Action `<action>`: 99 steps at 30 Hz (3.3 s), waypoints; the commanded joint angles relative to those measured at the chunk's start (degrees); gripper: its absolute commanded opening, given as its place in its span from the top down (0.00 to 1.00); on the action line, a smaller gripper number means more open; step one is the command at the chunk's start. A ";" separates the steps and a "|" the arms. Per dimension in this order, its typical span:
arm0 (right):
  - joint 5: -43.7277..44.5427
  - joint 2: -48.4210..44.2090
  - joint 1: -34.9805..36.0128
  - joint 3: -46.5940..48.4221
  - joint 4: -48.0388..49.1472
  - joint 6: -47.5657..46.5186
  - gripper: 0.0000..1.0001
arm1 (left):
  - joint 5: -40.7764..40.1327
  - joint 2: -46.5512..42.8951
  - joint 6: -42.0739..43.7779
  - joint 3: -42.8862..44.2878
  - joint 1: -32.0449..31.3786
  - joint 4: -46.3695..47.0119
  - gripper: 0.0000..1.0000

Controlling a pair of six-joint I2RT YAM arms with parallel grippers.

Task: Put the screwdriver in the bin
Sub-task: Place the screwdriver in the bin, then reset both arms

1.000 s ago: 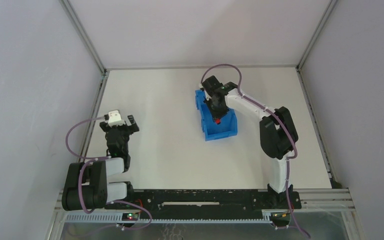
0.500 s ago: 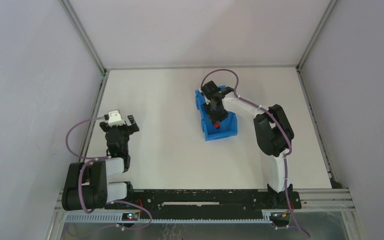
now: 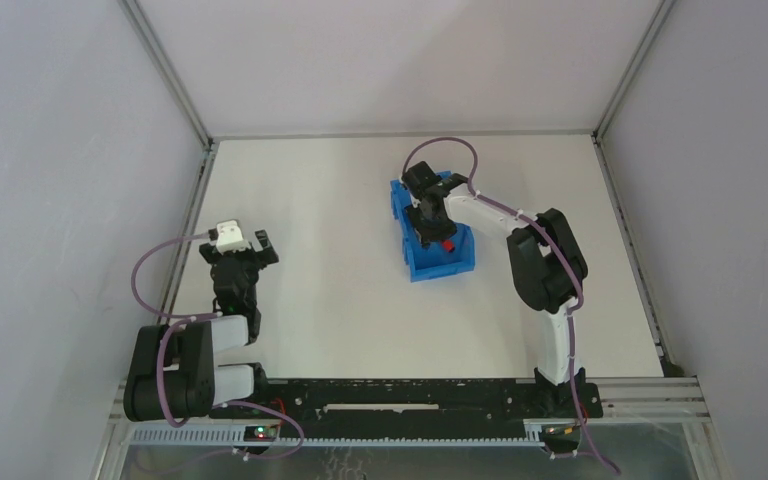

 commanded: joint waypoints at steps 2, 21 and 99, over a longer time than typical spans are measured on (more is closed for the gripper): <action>2.06 -5.18 0.60 0.93 0.27 2.51 0.46 | -0.94 -0.59 0.90 2.12 -0.33 2.10 0.00; 10.88 -16.74 -2.13 6.30 -5.44 5.15 0.19 | -0.82 -0.55 0.90 2.08 -0.41 2.10 0.00; -2.57 -41.41 -36.39 -20.03 12.44 -5.08 0.00 | -0.88 -0.55 0.90 2.11 -0.38 2.10 0.00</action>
